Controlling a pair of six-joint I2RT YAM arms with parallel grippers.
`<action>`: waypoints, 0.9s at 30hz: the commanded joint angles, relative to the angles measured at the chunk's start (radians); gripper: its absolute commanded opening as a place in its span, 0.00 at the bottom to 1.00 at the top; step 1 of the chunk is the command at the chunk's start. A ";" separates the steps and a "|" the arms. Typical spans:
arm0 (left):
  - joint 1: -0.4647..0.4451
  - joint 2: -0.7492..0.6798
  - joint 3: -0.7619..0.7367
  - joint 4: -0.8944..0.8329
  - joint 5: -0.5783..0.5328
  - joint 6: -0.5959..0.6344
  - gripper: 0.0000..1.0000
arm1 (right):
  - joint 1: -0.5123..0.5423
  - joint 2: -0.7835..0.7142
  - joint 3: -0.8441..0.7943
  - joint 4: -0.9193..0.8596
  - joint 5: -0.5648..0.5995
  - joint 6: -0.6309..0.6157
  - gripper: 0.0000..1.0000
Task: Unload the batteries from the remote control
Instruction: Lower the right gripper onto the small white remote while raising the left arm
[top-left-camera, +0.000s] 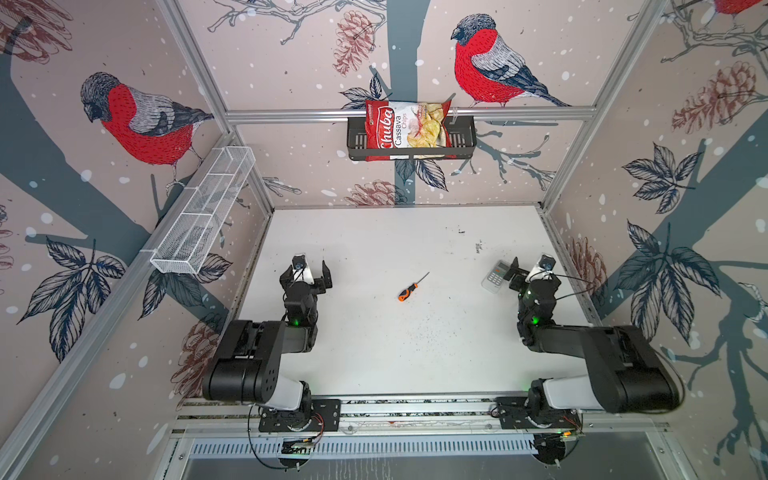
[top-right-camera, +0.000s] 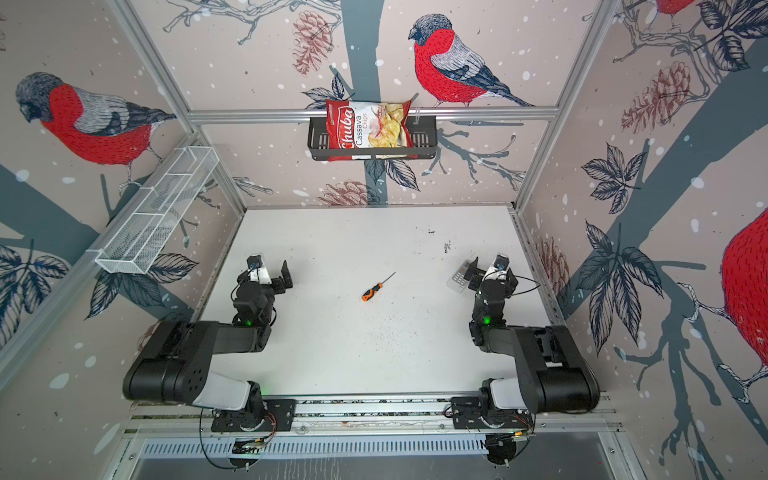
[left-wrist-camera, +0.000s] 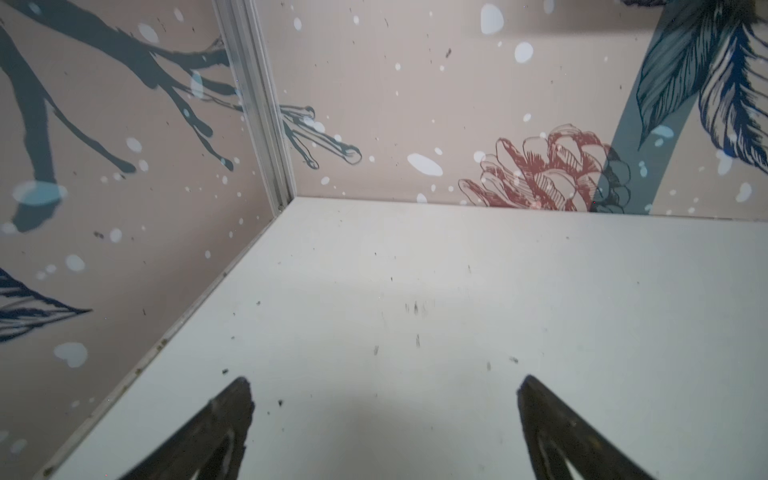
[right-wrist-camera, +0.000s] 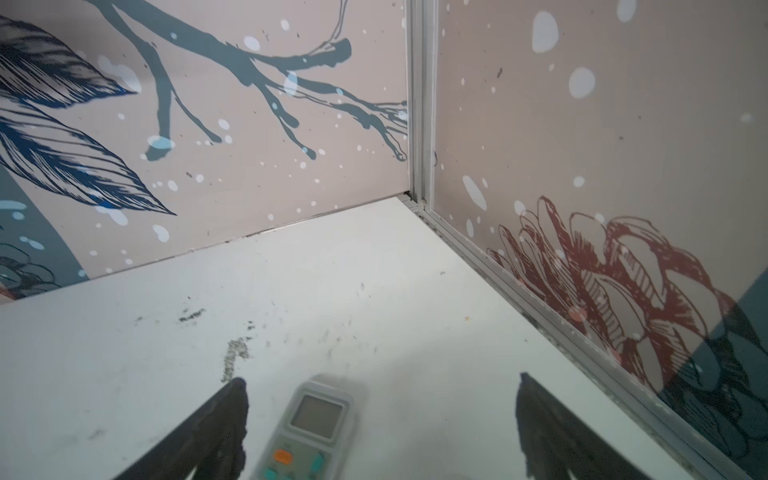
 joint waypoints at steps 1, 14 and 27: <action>-0.004 -0.097 0.083 -0.259 0.021 0.001 0.98 | -0.020 -0.060 0.141 -0.440 0.085 0.115 0.99; -0.424 -0.067 0.489 -0.675 -0.229 -0.035 0.98 | -0.149 0.107 0.573 -1.063 -0.249 0.347 1.00; -0.535 0.147 0.602 -0.692 -0.271 -0.077 0.98 | -0.110 0.391 0.678 -1.124 -0.276 0.339 0.98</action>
